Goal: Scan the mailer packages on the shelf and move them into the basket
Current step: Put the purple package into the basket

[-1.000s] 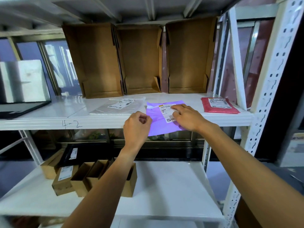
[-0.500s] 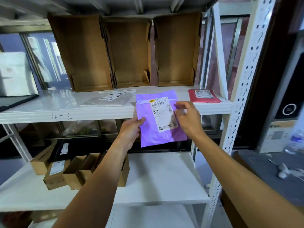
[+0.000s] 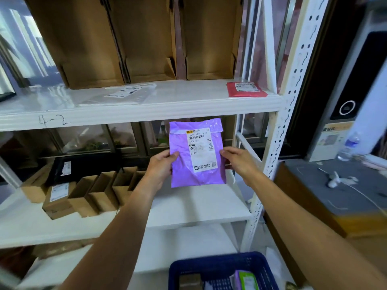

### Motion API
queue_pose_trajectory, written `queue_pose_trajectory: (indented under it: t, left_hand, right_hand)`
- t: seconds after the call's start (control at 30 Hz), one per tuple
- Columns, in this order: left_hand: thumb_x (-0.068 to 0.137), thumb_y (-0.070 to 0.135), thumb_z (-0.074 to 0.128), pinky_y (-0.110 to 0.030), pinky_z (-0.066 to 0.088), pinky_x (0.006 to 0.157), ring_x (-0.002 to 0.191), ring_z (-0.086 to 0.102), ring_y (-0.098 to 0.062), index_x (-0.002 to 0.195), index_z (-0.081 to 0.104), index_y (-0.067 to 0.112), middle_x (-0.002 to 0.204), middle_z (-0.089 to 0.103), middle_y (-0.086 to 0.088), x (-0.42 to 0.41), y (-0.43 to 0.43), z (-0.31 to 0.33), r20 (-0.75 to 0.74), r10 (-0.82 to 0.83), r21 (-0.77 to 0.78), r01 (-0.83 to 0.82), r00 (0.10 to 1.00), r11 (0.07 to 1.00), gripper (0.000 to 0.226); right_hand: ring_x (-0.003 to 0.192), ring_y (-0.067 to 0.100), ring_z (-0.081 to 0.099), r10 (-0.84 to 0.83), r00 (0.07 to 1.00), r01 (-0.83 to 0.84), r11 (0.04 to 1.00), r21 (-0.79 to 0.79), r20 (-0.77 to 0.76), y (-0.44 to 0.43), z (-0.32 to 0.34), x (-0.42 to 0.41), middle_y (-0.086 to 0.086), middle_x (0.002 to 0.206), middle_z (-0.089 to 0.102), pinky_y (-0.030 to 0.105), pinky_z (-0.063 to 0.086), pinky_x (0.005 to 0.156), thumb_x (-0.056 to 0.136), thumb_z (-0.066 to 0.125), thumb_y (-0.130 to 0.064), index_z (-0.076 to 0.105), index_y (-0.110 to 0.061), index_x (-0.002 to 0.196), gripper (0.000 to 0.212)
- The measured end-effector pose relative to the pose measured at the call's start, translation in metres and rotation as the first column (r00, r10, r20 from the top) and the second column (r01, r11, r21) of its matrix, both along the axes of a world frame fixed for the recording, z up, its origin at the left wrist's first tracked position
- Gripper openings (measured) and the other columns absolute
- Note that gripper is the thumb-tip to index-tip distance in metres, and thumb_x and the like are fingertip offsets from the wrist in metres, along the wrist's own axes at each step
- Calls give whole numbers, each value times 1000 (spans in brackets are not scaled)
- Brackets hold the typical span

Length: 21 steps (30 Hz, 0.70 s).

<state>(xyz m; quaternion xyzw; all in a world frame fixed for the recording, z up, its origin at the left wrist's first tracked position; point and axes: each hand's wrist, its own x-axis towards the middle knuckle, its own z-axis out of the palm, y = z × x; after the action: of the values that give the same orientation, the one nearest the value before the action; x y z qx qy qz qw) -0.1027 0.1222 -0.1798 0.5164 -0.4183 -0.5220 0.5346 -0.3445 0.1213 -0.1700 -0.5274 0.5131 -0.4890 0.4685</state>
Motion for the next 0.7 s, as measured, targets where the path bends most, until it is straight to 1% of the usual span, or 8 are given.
queue_pose_trajectory:
  t: [0.07,0.13,0.27,0.33,0.4,0.47,0.6,0.7]
  left_hand:
    - [98,16,63,-30,54,74,91,68,-26,109,72,10,110,74,-13,0,3,-12,10,-5,15,4,1000,1000,16]
    - [97,16,63,-29,54,73,89,68,-25,106,73,13,110,74,-13,-1,7,-26,34,-14,37,13,999,999,13]
    - [96,17,65,-36,54,86,92,68,-25,103,73,17,108,75,-10,-4,16,-56,55,-39,108,32,998,994,11]
    - [96,16,66,-38,54,87,89,68,-25,102,73,17,102,76,-8,-8,19,-70,74,-33,138,23,997,990,9]
    - [95,17,66,-37,53,84,83,67,-24,97,73,18,92,76,-4,-12,24,-83,99,-41,156,25,994,987,7]
    - [96,17,66,-35,52,81,80,66,-22,96,73,19,88,75,0,-17,29,-97,122,-75,182,52,990,982,7]
    - [95,16,66,-34,56,79,79,69,-18,106,73,14,95,76,-1,-29,38,-124,168,-148,229,107,975,968,13]
    - [95,13,66,-28,57,68,74,68,-16,108,73,13,94,75,-2,-39,44,-139,158,-179,265,133,971,955,15]
  right_hand:
    - [70,14,62,-3,1000,3,1000,26,-14,5,-12,-3,3,84,70,25,53,65,99,58,-14,72,-6,103,17]
    - [74,16,63,-2,1000,4,998,55,-27,9,-26,-6,5,89,71,29,53,70,98,60,-15,73,-9,103,15]
    - [75,18,64,-38,999,41,991,129,-24,19,-58,-13,9,95,72,28,54,68,96,62,-13,73,-12,100,12]
    - [74,18,63,-46,998,51,985,164,-33,23,-76,-17,13,98,72,28,53,68,95,62,-13,73,-9,101,13]
    - [73,18,63,-50,997,60,979,195,-55,29,-92,-22,12,96,72,29,51,68,95,63,-13,73,-6,103,15]
    - [72,17,64,-64,994,82,971,226,-86,37,-106,-28,6,91,72,28,50,68,95,62,-12,73,-5,103,15]
    - [73,18,65,-83,990,112,951,287,-111,52,-134,-42,4,88,73,30,51,68,96,61,-10,74,-4,102,16]
    - [71,17,65,-101,989,133,935,330,-111,61,-153,-51,2,87,73,26,51,62,96,61,-9,74,-5,101,14]
